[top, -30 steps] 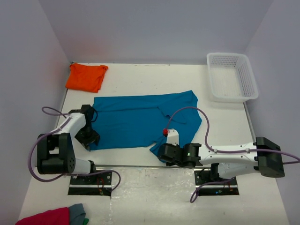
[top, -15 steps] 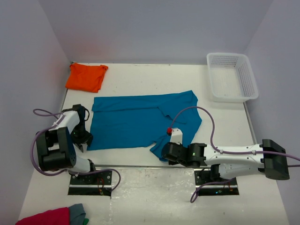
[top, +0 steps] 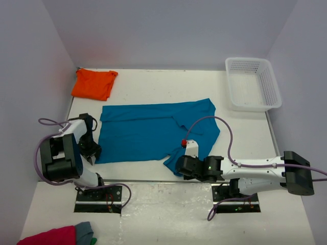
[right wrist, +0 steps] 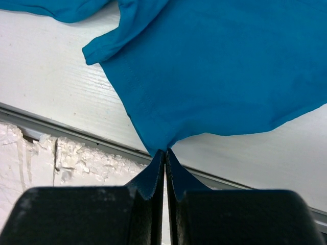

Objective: Fold and stack the t-shirts
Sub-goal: Grap the side of the flattened tshirt closest away from the robot with both arms, then fold the other side of the tshirt into a rectangle

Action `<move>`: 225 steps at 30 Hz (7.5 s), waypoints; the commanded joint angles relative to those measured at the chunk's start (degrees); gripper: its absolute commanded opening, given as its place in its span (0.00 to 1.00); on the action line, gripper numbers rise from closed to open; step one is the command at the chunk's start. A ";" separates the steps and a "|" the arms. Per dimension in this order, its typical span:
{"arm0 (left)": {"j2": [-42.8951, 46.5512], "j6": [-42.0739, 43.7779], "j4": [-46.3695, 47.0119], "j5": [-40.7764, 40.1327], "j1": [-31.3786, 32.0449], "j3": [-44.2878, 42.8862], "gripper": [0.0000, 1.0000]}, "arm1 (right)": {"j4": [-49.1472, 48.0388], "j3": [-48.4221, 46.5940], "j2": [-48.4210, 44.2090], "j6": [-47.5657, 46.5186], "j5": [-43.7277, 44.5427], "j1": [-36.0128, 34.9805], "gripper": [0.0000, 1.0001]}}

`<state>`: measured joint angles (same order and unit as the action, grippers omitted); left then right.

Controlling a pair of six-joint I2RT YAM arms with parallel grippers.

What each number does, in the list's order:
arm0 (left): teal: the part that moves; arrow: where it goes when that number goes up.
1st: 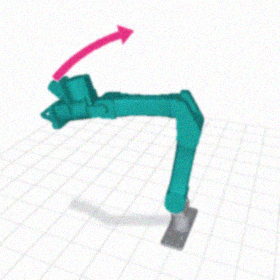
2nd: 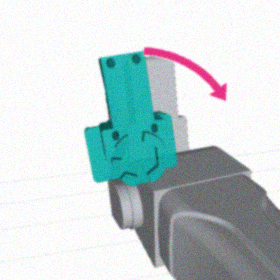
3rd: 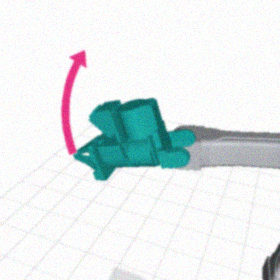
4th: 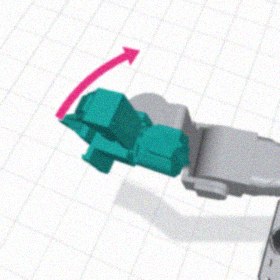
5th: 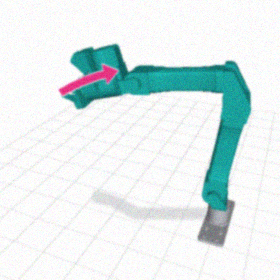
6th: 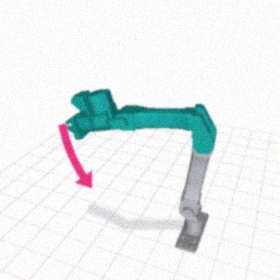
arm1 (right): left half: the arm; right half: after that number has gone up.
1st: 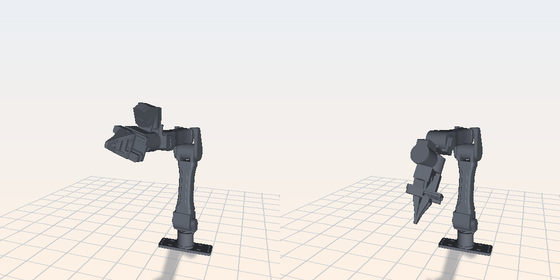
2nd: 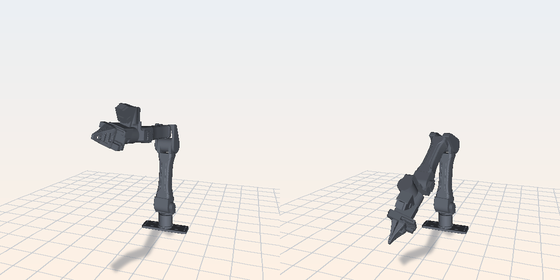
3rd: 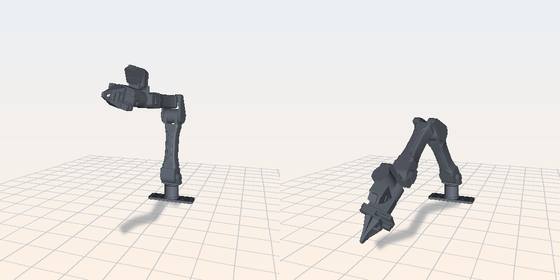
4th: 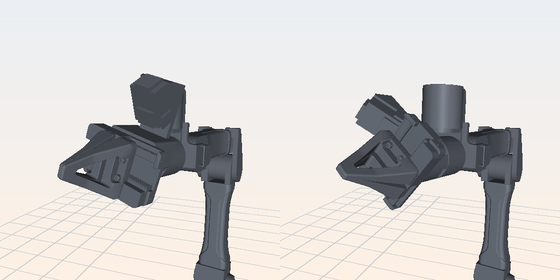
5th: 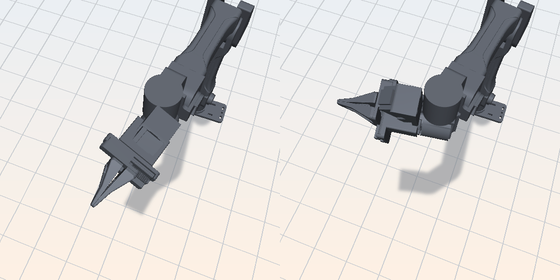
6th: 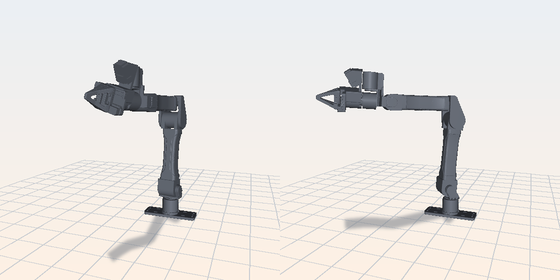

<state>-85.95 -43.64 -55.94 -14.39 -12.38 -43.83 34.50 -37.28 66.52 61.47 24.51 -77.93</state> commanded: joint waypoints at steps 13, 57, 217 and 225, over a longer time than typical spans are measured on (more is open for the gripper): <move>-3.52 2.33 6.46 7.00 -1.68 -0.73 0.34 | -0.58 -0.52 0.89 0.49 0.54 1.20 0.00; 5.79 6.10 10.24 15.80 -2.47 -0.73 0.00 | 12.86 -12.03 2.39 -0.65 5.36 1.73 0.00; 13.27 14.20 34.77 18.07 18.27 -25.61 0.72 | 14.13 -75.72 40.77 -46.44 -8.51 57.99 0.69; 11.51 14.02 32.48 24.85 19.06 -16.02 0.00 | 7.60 -45.62 29.90 -39.24 -20.73 57.01 0.27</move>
<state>-74.28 -30.35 -20.78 6.39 6.39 -62.04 44.49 -87.33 96.57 19.14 8.40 -22.00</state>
